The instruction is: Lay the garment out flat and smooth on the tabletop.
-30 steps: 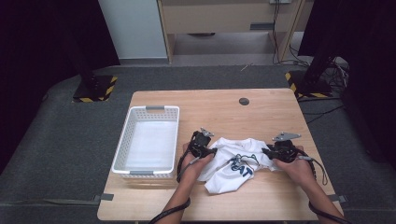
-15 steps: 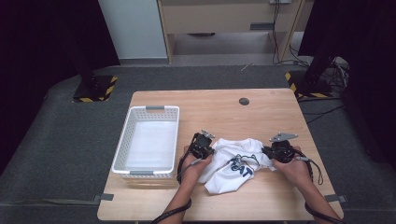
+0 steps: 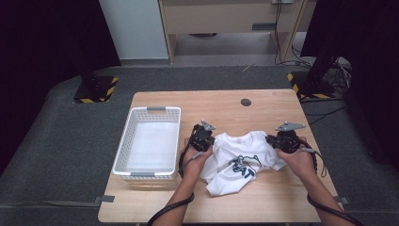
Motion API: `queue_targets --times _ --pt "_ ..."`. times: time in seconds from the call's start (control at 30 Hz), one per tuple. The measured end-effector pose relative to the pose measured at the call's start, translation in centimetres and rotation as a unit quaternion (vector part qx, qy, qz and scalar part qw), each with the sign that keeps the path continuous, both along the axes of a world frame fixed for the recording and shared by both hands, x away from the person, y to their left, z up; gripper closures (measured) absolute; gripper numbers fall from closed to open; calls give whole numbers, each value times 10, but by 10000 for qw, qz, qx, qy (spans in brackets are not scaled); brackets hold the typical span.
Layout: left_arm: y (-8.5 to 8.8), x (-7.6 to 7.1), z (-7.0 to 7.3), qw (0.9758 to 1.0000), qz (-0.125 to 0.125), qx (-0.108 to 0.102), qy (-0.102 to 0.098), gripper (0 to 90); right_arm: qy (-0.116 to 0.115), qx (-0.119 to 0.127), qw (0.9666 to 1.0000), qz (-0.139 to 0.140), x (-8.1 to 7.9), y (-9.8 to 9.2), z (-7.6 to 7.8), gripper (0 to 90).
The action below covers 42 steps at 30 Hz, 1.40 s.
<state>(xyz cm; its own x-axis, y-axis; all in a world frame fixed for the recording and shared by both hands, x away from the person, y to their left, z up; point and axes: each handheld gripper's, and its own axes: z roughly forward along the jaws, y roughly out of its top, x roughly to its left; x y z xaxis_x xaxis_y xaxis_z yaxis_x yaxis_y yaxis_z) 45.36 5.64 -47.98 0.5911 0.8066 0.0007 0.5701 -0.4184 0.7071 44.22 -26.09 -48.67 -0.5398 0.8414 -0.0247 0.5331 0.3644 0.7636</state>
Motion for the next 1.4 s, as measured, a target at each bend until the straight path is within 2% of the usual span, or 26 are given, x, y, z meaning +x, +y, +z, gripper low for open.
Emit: queue_targets --times 0.13,0.2,0.23,0.3,0.33,0.43,0.53,0.7,0.8,0.87,0.9,0.97,1.07,1.13,1.23,1.33,1.4 --pt "-3 12 9 9999 80 -62 -130 871 -128 -37 9998 -137 11 3 11 846" --pt "-5 18 11 9997 91 -147 -181 864 -111 -13 9997 -201 15 4 12 823" --pt "-5 20 12 9994 173 -148 -268 825 -61 -7 9997 -230 17 4 11 774" --pt "-7 21 15 9986 315 -157 -403 651 -70 -73 9993 -366 19 6 9 625" --pt "-8 20 17 9983 323 -196 -439 579 -64 -44 9991 -405 18 5 9 624" --pt "-11 12 22 9983 204 -139 -536 534 -165 -17 9994 -295 12 5 12 587" --pt "-14 -4 23 9987 41 -116 -498 478 -199 28 9996 -214 1 3 14 568" --pt "-17 -44 18 9985 -238 -120 -485 420 -224 77 9997 -6 -27 0 15 565" --pt "-13 -68 10 9982 -265 -167 -512 381 -222 204 9995 35 -45 -6 13 567" --pt "-11 -84 2 9980 -304 -71 -556 326 -163 300 9994 68 -57 -10 10 581" --pt "-9 -91 -1 9977 -319 -57 -590 322 -171 306 9994 79 -64 -12 9 585" --pt "-4 -104 -4 9976 -334 -157 -586 313 -116 348 9993 90 -76 -16 6 610" --pt "0 -121 -9 9974 -449 -120 -546 303 -115 461 9987 161 -92 -16 -1 648" --pt "2 -130 -16 9976 -491 -157 -472 299 -60 356 9991 223 -101 -14 -9 649" --pt "3 -137 -23 9977 -537 -66 -415 300 -42 253 9995 157 -110 -15 -18 636" --pt "5 -140 -27 9976 -588 -36 -370 309 55 396 9992 34 -118 -21 -26 623" --pt "5 -142 -29 9975 -619 -38 -330 322 107 510 9986 86 -123 -20 -29 619"
